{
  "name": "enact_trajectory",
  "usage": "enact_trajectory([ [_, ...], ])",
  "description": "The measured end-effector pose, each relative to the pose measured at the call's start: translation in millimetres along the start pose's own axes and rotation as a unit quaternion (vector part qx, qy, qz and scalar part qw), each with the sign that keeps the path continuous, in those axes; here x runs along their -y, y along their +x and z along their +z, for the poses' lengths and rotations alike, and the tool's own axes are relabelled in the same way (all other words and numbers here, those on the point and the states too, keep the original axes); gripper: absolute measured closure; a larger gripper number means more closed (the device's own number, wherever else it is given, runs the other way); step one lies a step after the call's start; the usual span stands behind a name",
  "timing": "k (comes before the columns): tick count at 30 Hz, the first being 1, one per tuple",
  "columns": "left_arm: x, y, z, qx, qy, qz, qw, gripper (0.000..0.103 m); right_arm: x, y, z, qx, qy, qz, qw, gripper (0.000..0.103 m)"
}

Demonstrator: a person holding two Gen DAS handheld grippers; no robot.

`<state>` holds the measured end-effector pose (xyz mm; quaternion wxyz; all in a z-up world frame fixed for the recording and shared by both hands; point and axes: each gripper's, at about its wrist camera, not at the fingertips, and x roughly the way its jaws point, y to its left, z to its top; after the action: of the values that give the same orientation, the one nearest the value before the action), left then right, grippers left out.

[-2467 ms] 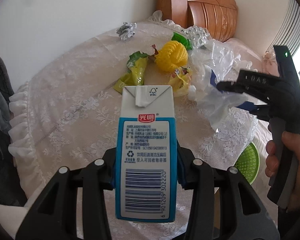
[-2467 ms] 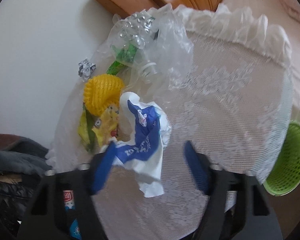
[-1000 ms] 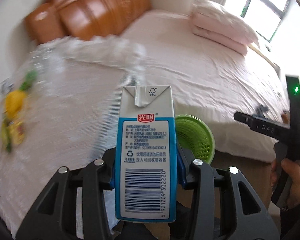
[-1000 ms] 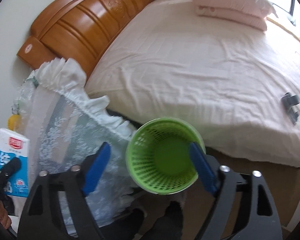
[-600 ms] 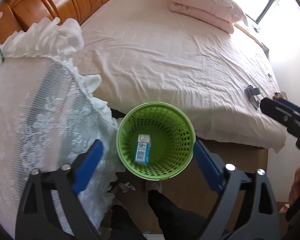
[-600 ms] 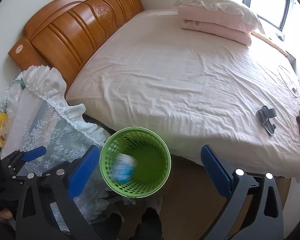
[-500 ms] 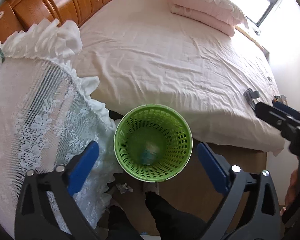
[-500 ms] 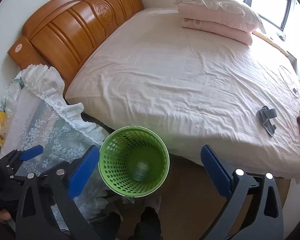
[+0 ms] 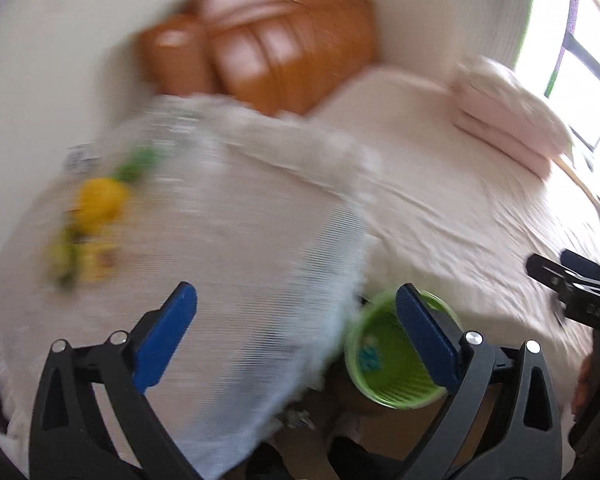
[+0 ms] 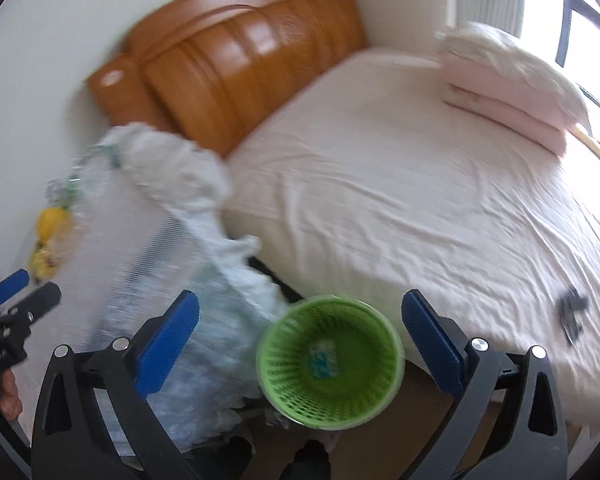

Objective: Collect trash
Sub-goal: 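Drop the milk carton into the green wastebasket with the left tool, then grasp the green snack pouch with the left tool while the right tool grasps the yellow cartoon wrapper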

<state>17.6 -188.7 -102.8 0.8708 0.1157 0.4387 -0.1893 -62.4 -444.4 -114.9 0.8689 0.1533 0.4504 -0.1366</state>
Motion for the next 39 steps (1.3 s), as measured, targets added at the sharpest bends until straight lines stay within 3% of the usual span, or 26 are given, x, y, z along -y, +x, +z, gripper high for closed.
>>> enact_trajectory([
  [5,-83,-14,-11,0.014,-0.065,0.070,0.9953,0.008,-67,9,13,0.000,-0.040,0.043,0.998,0.002],
  [9,-143,-16,-22,0.010,-0.116,0.097,0.9885,0.008,-124,18,16,-0.007,-0.073,0.076,0.994,0.002],
  [15,-201,-17,-36,0.010,-0.146,0.117,0.9823,0.008,-208,27,10,-0.017,-0.123,0.111,0.986,0.002],
  [22,-240,2,-42,-0.006,-0.160,0.112,0.9808,0.008,-263,33,2,-0.029,-0.150,0.119,0.981,0.002],
  [29,-264,16,-49,-0.014,-0.162,0.101,0.9815,0.008,-288,37,-9,-0.040,-0.162,0.109,0.980,0.002],
  [39,-291,66,-19,-0.010,-0.101,0.065,0.9927,0.008,-311,49,-18,-0.058,-0.159,0.092,0.981,0.002],
])
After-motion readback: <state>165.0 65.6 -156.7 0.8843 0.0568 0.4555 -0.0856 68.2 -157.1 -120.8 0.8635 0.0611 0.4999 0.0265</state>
